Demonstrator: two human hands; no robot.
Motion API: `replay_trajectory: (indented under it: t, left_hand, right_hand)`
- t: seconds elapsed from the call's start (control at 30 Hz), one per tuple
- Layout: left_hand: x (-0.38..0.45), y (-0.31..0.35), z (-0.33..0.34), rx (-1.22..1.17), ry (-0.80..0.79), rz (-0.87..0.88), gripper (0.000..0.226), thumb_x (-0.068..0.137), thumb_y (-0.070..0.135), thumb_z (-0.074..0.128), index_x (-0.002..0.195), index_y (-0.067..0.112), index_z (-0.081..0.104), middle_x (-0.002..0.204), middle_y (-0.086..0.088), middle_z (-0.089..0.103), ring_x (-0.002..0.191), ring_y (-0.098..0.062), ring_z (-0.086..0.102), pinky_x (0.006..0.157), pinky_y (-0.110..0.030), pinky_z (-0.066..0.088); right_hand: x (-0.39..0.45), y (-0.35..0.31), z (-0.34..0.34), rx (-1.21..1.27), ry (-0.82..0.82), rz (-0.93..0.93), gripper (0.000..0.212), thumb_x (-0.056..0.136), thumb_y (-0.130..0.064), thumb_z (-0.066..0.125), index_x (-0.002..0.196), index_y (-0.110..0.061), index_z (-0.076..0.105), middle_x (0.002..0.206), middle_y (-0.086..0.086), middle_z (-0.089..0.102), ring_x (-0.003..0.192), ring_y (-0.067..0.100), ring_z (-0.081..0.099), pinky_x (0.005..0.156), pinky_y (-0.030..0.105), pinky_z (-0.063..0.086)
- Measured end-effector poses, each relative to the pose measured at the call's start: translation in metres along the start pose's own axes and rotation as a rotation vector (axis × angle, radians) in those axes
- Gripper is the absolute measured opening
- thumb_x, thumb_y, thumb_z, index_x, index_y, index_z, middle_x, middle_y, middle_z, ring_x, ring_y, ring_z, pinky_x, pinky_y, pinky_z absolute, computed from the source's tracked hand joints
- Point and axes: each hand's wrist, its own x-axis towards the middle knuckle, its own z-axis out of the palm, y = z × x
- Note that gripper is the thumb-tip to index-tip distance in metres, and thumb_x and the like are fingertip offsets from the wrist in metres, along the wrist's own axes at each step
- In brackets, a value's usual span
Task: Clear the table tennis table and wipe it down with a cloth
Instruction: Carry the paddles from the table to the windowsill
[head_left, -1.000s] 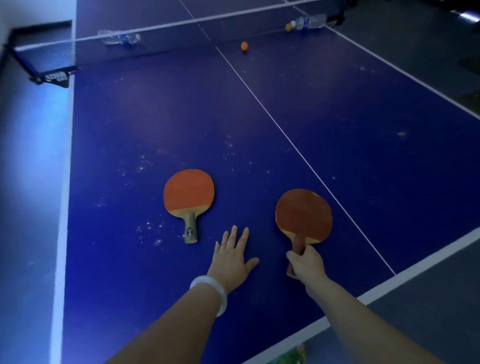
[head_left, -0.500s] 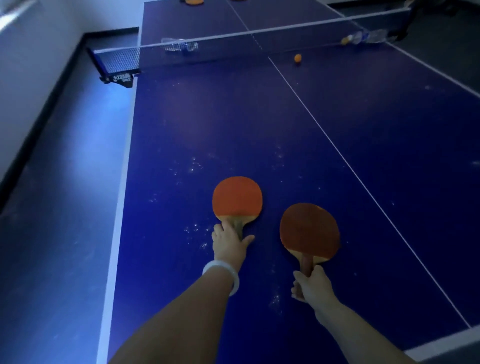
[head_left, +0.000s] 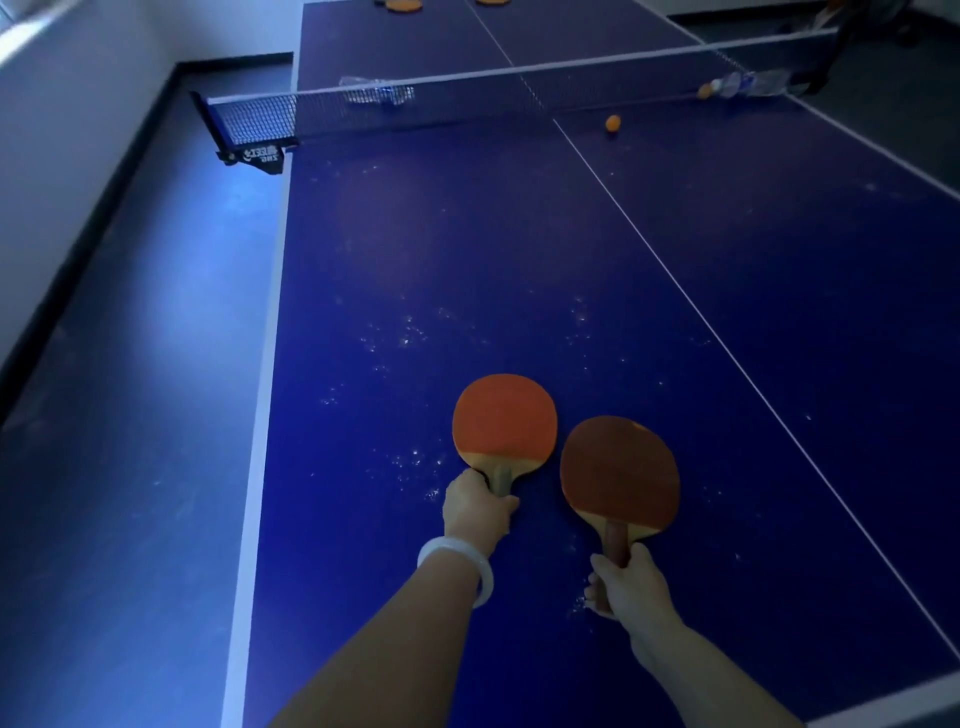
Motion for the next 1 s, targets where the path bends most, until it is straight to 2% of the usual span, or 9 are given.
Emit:
replay_trajectory:
  t: [0.1,0.27,0.3,0.37,0.47,0.6,0.73,0.83,1.0]
  left_hand:
    - [-0.007,-0.005,-0.006,-0.113,-0.09,-0.048,0.022,0.082,0.01,0.072,0.098,0.008,0.057,0.095,-0.011,0.064,0.08,-0.025,0.068,0.068,-0.036,0.06]
    - [-0.028,-0.021,-0.014,-0.244,-0.251,-0.154,0.042,0.078,-0.002,0.069,0.109,0.016,0.048,0.104,-0.014,0.063,0.089,-0.026,0.068,0.074,-0.036,0.06]
    - [-0.034,-0.026,-0.014,-0.294,-0.273,-0.154,0.044,0.078,-0.002,0.068,0.112,0.017,0.046,0.106,-0.016,0.064,0.087,-0.026,0.069,0.072,-0.034,0.06]
    - [-0.047,-0.035,-0.013,-0.346,-0.268,-0.143,0.046,0.081,0.0,0.063,0.116,0.019,0.04,0.109,-0.017,0.062,0.077,-0.023,0.064,0.057,-0.026,0.054]
    - [-0.067,-0.051,-0.008,-0.378,-0.167,-0.136,0.041,0.086,0.005,0.06,0.116,0.019,0.036,0.098,-0.012,0.057,0.064,-0.016,0.054,0.045,-0.022,0.044]
    - [-0.106,-0.08,0.001,-0.549,-0.043,-0.162,0.034,0.086,0.008,0.064,0.11,0.018,0.042,0.083,-0.009,0.057,0.061,-0.017,0.052,0.051,-0.027,0.044]
    - [-0.153,-0.113,0.004,-0.627,0.139,-0.123,0.021,0.082,0.007,0.069,0.092,0.011,0.051,0.065,-0.005,0.054,0.051,-0.017,0.047,0.046,-0.026,0.038]
    - [-0.188,-0.135,-0.003,-0.64,0.28,-0.108,0.023,0.078,0.01,0.073,0.077,0.01,0.05,0.05,0.0,0.048,0.044,-0.017,0.041,0.046,-0.028,0.034]
    - [-0.24,-0.175,-0.04,-0.701,0.44,-0.125,0.02,0.08,0.011,0.073,0.08,0.007,0.054,0.047,0.002,0.051,0.037,-0.012,0.045,0.039,-0.023,0.038]
  right_hand:
    - [-0.008,0.003,0.001,-0.016,0.016,-0.008,0.008,0.097,-0.005,0.053,0.1,-0.005,0.046,0.08,0.016,0.057,0.06,0.022,0.056,0.053,0.032,0.052]
    - [-0.024,0.013,-0.009,-0.028,0.021,0.0,0.006,0.096,-0.005,0.054,0.099,-0.005,0.048,0.078,0.014,0.059,0.06,0.021,0.056,0.052,0.032,0.05]
    - [-0.027,0.015,-0.012,-0.025,0.014,0.001,0.006,0.096,-0.005,0.054,0.1,-0.004,0.049,0.078,0.013,0.059,0.06,0.02,0.056,0.052,0.031,0.049]
    - [-0.035,0.021,-0.019,-0.023,0.004,-0.013,0.006,0.095,-0.004,0.054,0.099,-0.003,0.05,0.078,0.013,0.059,0.061,0.02,0.055,0.052,0.03,0.048]
    - [-0.048,0.031,-0.031,-0.045,-0.016,-0.076,0.006,0.095,-0.006,0.055,0.099,-0.003,0.053,0.079,0.012,0.059,0.062,0.019,0.055,0.054,0.029,0.046]
    - [-0.068,0.039,-0.043,-0.052,-0.081,-0.191,0.006,0.096,-0.008,0.056,0.101,-0.009,0.054,0.081,0.012,0.06,0.065,0.019,0.056,0.057,0.029,0.045]
    - [-0.087,0.04,-0.044,-0.075,-0.198,-0.297,0.007,0.095,-0.01,0.058,0.097,-0.016,0.055,0.079,0.01,0.059,0.063,0.018,0.056,0.057,0.03,0.046]
    - [-0.102,0.044,-0.028,-0.131,-0.263,-0.359,0.006,0.093,-0.013,0.061,0.095,-0.01,0.056,0.072,0.008,0.058,0.06,0.016,0.054,0.053,0.027,0.046]
    - [-0.143,0.052,0.025,-0.234,-0.358,-0.403,0.008,0.089,-0.016,0.067,0.089,-0.011,0.061,0.062,0.006,0.054,0.052,0.015,0.051,0.046,0.026,0.044]
